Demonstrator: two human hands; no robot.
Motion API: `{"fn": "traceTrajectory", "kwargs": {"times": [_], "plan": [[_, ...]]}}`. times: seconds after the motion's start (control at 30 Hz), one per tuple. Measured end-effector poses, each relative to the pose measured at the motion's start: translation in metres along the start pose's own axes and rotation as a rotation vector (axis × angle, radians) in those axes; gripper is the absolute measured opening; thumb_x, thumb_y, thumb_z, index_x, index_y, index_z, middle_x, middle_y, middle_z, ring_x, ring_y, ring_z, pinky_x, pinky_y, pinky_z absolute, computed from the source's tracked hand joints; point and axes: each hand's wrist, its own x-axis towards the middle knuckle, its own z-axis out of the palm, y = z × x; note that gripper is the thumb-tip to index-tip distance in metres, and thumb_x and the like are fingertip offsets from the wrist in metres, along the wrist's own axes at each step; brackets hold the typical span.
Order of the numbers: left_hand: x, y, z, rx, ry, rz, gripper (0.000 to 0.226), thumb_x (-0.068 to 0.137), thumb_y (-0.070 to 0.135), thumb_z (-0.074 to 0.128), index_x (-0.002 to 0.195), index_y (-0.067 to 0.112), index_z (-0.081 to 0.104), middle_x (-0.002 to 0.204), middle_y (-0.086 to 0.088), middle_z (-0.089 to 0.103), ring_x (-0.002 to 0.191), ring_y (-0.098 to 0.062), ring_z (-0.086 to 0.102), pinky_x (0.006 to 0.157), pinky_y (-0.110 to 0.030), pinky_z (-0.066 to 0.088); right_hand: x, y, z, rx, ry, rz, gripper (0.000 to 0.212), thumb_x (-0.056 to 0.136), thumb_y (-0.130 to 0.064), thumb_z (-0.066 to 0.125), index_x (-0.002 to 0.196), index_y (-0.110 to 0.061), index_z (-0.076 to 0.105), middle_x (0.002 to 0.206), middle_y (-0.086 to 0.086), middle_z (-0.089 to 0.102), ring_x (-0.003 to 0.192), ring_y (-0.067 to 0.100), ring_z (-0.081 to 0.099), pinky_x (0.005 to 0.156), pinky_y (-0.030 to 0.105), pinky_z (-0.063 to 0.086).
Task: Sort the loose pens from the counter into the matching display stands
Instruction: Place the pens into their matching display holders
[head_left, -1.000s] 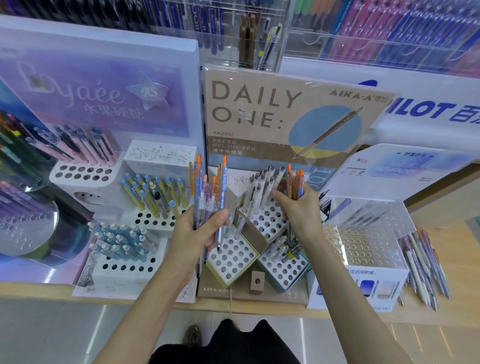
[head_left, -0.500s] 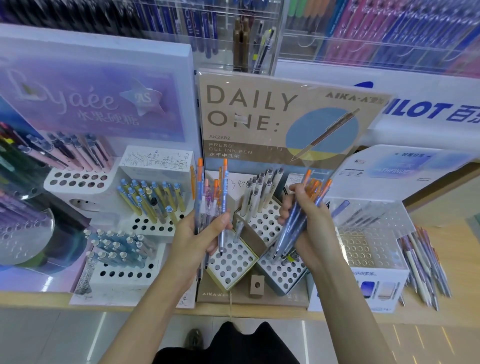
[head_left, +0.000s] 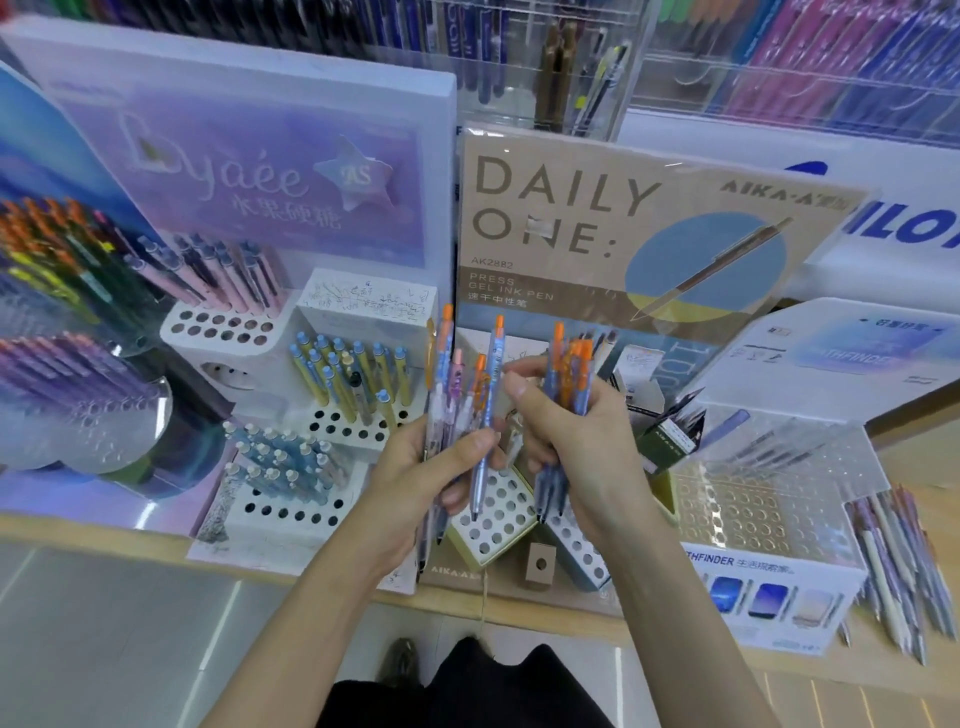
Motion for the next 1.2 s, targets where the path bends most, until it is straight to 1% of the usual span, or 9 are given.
{"fn": "traceTrajectory", "kwargs": {"times": [0.1,0.2,0.37,0.57,0.67,0.73,0.9,1.07,1.2], "plan": [[-0.006,0.001,-0.003,-0.009,0.014,0.003,0.007,0.082,0.023,0.068,0.079,0.017,0.070,0.067,-0.004,0.064,0.038,-0.004,0.039,0.039,-0.017,0.034,0.001,0.003,0.010,-0.093,-0.053,-0.007,0.007,0.084,-0.013,0.070,0.090,-0.011,0.066,0.054,-0.004,0.054,0.039,0.010,0.037,0.040,0.021,0.035],[-0.013,0.004,-0.006,-0.037,0.048,-0.016,0.012,0.081,0.025,0.067,0.070,0.024,0.072,0.065,-0.001,0.062,0.039,-0.004,0.038,0.039,-0.017,0.034,0.001,0.007,0.018,-0.101,-0.101,0.005,0.006,0.085,-0.006,0.068,0.087,-0.010,0.064,0.049,-0.004,0.051,0.037,0.006,0.041,0.040,0.019,0.035],[-0.031,0.007,-0.020,-0.157,0.148,-0.021,0.010,0.078,0.019,0.064,0.085,0.014,0.068,0.066,0.000,0.062,0.038,-0.004,0.036,0.038,-0.017,0.035,0.004,0.014,0.038,-0.057,-0.231,-0.001,0.004,0.088,-0.005,0.063,0.087,-0.008,0.060,0.046,-0.011,0.049,0.037,0.004,0.041,0.041,0.018,0.035],[-0.068,0.016,-0.059,-0.200,0.208,-0.014,0.018,0.080,0.021,0.061,0.091,0.019,0.076,0.069,0.001,0.060,0.036,-0.004,0.029,0.036,-0.016,0.031,0.009,0.030,0.082,0.037,-0.355,0.193,0.017,0.077,-0.033,0.069,0.077,-0.019,0.060,0.045,-0.007,0.031,0.039,0.011,0.027,0.043,0.024,0.031],[-0.087,0.022,-0.086,-0.174,0.233,-0.001,0.017,0.080,0.021,0.061,0.090,0.021,0.076,0.069,0.001,0.060,0.037,-0.005,0.028,0.036,-0.016,0.030,0.008,0.042,0.115,-0.015,-0.425,0.227,0.016,0.087,-0.025,0.067,0.072,-0.022,0.061,0.044,-0.008,0.031,0.038,0.011,0.027,0.042,0.023,0.032],[-0.099,0.026,-0.106,-0.172,0.239,0.000,0.016,0.081,0.022,0.062,0.088,0.023,0.075,0.070,0.001,0.062,0.037,-0.005,0.030,0.036,-0.016,0.031,0.004,0.052,0.141,-0.020,-0.462,0.253,0.028,0.089,-0.024,0.066,0.061,-0.028,0.063,0.045,-0.007,0.032,0.039,0.011,0.028,0.043,0.024,0.032],[-0.128,0.043,-0.169,-0.223,0.230,-0.022,0.017,0.083,0.026,0.062,0.091,0.020,0.076,0.082,-0.012,0.067,0.039,-0.006,0.034,0.037,-0.016,0.032,-0.008,0.072,0.210,0.069,-0.454,0.292,0.023,0.084,-0.022,0.070,0.061,-0.024,0.065,0.045,-0.004,0.028,0.038,0.013,0.027,0.043,0.027,0.032],[-0.155,0.063,-0.236,-0.128,0.202,-0.044,0.016,0.085,0.024,0.060,0.083,0.026,0.076,0.073,-0.002,0.070,0.038,-0.004,0.035,0.037,-0.016,0.032,-0.022,0.088,0.276,-0.058,-0.439,0.174,0.020,0.085,-0.021,0.068,0.066,-0.026,0.068,0.039,-0.008,0.040,0.034,0.009,0.031,0.041,0.022,0.031],[-0.170,0.076,-0.280,-0.037,0.203,-0.069,0.012,0.080,0.024,0.065,0.070,0.024,0.072,0.066,0.001,0.066,0.037,-0.005,0.033,0.037,-0.018,0.029,-0.033,0.099,0.319,-0.066,-0.397,0.147,0.014,0.078,-0.028,0.070,0.064,-0.026,0.066,0.041,-0.010,0.036,0.036,0.009,0.029,0.041,0.022,0.029]]}}
